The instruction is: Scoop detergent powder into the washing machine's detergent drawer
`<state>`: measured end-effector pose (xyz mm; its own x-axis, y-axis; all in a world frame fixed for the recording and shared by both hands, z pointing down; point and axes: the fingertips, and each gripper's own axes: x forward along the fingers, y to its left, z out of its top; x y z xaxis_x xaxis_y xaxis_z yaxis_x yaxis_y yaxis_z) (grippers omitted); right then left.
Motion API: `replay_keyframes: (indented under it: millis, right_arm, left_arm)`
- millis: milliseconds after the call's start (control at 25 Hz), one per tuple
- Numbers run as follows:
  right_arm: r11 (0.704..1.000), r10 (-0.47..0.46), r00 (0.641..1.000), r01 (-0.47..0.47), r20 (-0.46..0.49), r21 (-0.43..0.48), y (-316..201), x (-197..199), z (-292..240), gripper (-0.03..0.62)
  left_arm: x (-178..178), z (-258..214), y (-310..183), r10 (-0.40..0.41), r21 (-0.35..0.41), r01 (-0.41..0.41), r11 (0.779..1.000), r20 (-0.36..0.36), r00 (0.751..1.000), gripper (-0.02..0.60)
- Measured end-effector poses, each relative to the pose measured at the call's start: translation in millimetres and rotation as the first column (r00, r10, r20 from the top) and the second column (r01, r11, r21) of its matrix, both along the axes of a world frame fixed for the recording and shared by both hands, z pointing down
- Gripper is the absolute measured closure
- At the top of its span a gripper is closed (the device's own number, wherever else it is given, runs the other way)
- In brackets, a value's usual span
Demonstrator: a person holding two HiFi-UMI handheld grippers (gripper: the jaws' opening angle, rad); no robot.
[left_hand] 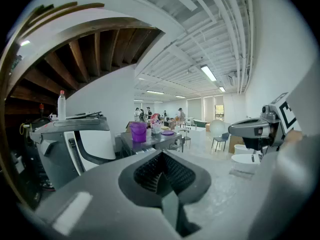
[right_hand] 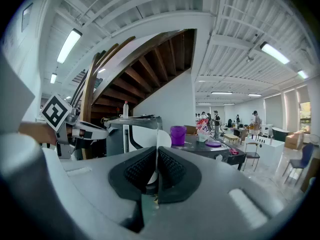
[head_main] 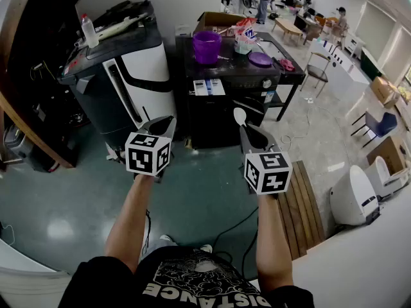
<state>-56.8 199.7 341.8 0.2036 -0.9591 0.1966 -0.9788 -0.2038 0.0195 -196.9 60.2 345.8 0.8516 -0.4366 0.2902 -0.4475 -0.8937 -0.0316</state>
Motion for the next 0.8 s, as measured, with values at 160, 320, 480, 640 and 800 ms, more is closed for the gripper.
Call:
replay_keyframes:
  millis: [160,320,480,640,800]
  right_arm:
    - [1.000,-0.011,1.000,0.011,0.004,-0.006,4.0,3.8,3.0,0.557]
    - [1.000,-0.012,1.000,0.013,0.012,-0.006,1.5,11.8,3.1,0.557]
    - [1.000,-0.016,1.000,0.016,0.015,-0.009,-7.2,18.4,6.4,0.557]
    - [1.000,-0.016,1.000,0.017,0.016,-0.022,-23.9,28.0,13.0,0.557]
    - [0.999,-0.019,1.000,0.020,0.012,-0.033,-50.3,40.8,15.5,0.557]
  left_arm:
    - [4.8,0.5,3.1,-0.010,-0.008,0.010,1.000,0.000,1.000,0.581]
    - [15.2,0.2,1.4,-0.002,-0.004,0.002,1.000,0.005,1.000,0.581]
    - [24.0,0.9,-7.7,-0.003,-0.005,0.003,1.000,-0.001,1.000,0.581]
    - [35.0,5.7,-24.4,0.000,-0.014,0.000,1.000,-0.007,1.000,0.581]
    - [45.6,11.3,-51.3,-0.004,-0.023,0.004,1.000,-0.008,1.000,0.581]
